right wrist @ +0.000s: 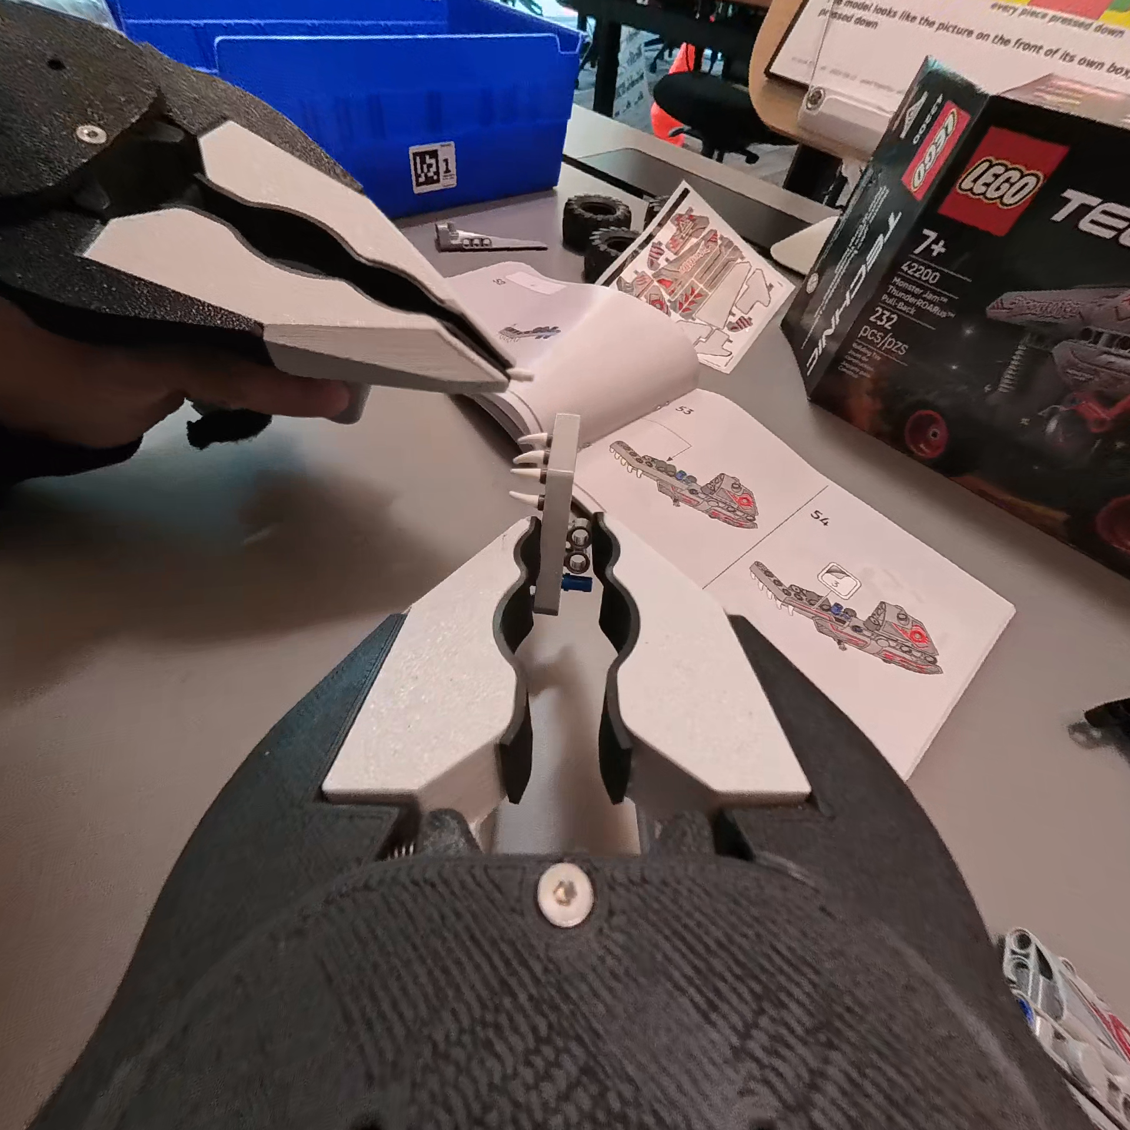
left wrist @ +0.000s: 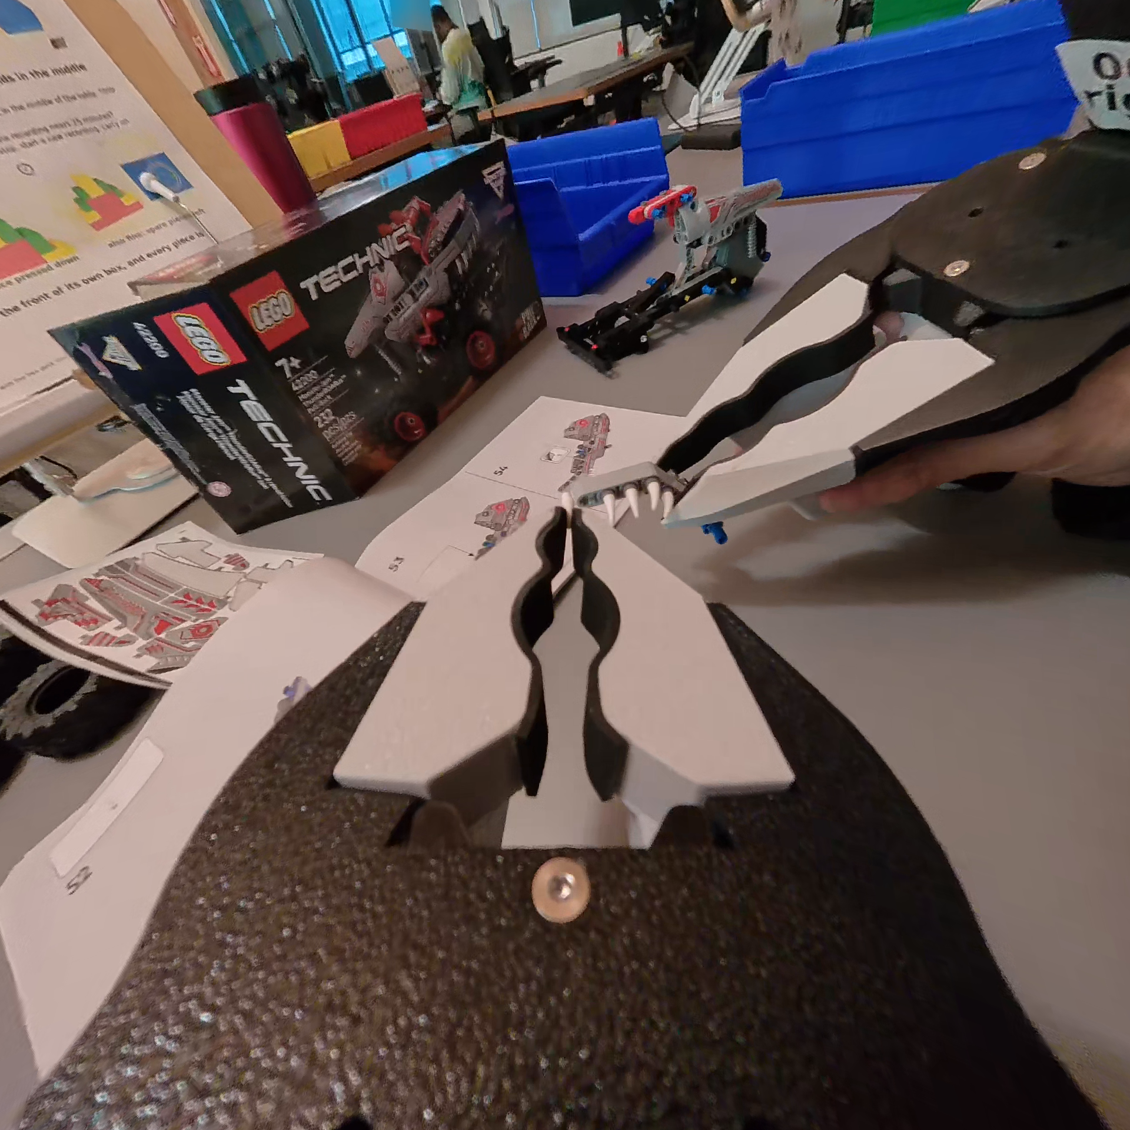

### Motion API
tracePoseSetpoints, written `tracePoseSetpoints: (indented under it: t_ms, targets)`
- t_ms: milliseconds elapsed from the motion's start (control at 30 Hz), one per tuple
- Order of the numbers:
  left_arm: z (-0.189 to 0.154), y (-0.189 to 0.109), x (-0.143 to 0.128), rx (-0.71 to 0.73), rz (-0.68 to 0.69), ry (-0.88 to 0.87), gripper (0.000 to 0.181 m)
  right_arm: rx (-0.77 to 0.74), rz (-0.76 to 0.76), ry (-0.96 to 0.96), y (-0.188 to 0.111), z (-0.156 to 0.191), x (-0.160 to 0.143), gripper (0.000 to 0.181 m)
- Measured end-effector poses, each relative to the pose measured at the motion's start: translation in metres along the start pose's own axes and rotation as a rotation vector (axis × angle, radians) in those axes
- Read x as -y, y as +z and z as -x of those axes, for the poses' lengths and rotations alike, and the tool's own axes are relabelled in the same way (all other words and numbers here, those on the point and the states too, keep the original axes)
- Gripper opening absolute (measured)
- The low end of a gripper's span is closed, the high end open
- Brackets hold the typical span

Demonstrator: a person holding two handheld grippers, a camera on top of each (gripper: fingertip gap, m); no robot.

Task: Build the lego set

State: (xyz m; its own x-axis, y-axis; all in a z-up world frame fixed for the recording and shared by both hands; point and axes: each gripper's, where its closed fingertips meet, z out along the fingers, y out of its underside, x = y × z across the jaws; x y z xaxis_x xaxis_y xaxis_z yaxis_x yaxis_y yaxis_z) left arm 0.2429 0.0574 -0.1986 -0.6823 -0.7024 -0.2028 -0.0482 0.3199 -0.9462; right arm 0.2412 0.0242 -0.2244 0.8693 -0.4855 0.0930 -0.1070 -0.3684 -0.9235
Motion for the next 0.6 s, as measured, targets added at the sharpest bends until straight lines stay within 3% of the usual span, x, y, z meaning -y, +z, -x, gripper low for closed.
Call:
tracePoseSetpoints:
  t_ms: [600]
  targets:
    - [-0.0058, 0.0052, -0.0074, -0.058, 0.024, -0.064, 0.000, 0.042, -0.031, 0.005, 0.0008, 0.0045, 0.0053, 0.015]
